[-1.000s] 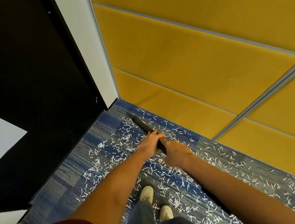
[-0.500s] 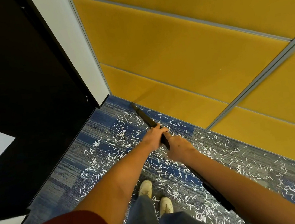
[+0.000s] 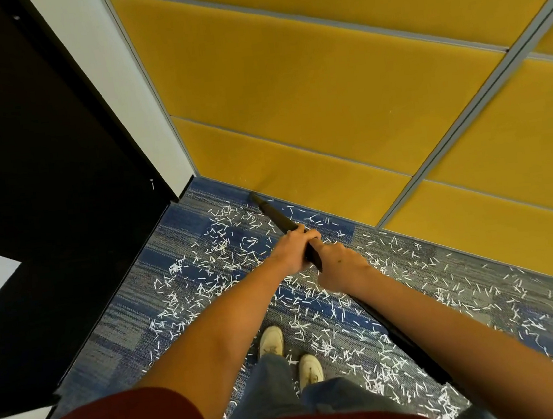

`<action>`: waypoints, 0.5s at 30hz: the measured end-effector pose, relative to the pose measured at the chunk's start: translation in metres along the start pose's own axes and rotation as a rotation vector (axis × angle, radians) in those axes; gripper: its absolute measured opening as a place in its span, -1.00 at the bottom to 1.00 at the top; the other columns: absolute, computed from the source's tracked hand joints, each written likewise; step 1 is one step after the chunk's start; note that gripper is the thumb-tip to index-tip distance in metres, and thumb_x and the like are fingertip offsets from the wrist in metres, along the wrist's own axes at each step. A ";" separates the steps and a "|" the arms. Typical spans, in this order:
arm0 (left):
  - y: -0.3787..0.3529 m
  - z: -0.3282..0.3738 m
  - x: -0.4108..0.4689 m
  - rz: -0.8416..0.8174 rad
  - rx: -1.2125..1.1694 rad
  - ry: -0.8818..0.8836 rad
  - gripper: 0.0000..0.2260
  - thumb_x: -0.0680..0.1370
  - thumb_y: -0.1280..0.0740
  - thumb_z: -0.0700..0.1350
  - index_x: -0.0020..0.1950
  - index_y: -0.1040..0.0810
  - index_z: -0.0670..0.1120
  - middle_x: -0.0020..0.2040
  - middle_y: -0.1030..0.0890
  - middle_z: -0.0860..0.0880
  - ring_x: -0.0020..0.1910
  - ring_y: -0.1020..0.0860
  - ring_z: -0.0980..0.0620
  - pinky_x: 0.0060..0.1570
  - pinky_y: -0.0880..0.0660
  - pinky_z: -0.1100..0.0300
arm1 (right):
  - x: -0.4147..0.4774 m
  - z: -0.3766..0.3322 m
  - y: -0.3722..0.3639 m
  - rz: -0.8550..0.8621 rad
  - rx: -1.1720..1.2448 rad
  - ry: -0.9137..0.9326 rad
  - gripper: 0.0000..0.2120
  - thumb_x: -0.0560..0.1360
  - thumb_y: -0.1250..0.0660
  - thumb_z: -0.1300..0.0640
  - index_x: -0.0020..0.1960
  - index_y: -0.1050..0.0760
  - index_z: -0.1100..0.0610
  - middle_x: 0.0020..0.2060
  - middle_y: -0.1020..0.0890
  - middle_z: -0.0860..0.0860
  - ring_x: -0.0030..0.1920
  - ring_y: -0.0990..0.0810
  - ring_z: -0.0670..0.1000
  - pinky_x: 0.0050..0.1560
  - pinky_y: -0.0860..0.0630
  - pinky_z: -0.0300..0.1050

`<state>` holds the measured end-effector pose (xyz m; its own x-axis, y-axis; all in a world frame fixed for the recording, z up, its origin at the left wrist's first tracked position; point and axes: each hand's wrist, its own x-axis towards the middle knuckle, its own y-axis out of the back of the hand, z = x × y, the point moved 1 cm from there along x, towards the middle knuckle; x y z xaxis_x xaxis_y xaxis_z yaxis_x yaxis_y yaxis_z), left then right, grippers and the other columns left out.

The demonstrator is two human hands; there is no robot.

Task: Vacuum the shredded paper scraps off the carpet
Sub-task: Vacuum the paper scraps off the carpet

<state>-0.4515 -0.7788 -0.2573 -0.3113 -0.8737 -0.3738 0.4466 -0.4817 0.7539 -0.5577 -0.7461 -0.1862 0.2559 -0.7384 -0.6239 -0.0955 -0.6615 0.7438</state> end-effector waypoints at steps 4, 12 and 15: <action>-0.010 0.010 -0.004 -0.016 -0.025 -0.015 -0.63 0.39 -0.44 -0.31 0.14 -0.51 -0.03 0.12 -0.47 -0.14 0.05 -0.53 -0.20 0.14 -0.47 -0.09 | -0.012 0.009 -0.005 0.013 0.021 -0.015 -0.36 0.50 -0.25 0.28 0.51 -0.08 0.10 0.01 -0.51 0.12 -0.06 -0.56 0.11 -0.04 -0.59 -0.09; -0.030 0.034 -0.016 -0.034 -0.008 -0.074 -0.60 0.38 -0.44 -0.32 0.18 -0.50 -0.08 0.13 -0.49 -0.15 0.08 -0.54 -0.18 0.14 -0.47 -0.05 | -0.040 0.030 -0.016 0.019 0.024 -0.031 -0.38 0.50 -0.25 0.27 0.49 -0.09 0.15 -0.03 -0.48 0.14 -0.13 -0.49 0.10 -0.02 -0.58 -0.03; -0.036 0.043 -0.019 -0.030 0.016 -0.095 -0.61 0.39 -0.43 -0.31 0.16 -0.51 -0.06 0.11 -0.51 -0.14 0.06 -0.55 -0.17 0.08 -0.49 0.03 | -0.049 0.037 -0.020 0.017 0.028 -0.045 -0.40 0.50 -0.25 0.27 0.48 -0.11 0.14 -0.05 -0.47 0.12 -0.14 -0.49 0.10 -0.04 -0.59 -0.03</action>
<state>-0.4981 -0.7420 -0.2542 -0.4024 -0.8483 -0.3442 0.4227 -0.5056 0.7521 -0.6036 -0.7013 -0.1792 0.2109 -0.7545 -0.6215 -0.1263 -0.6515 0.7481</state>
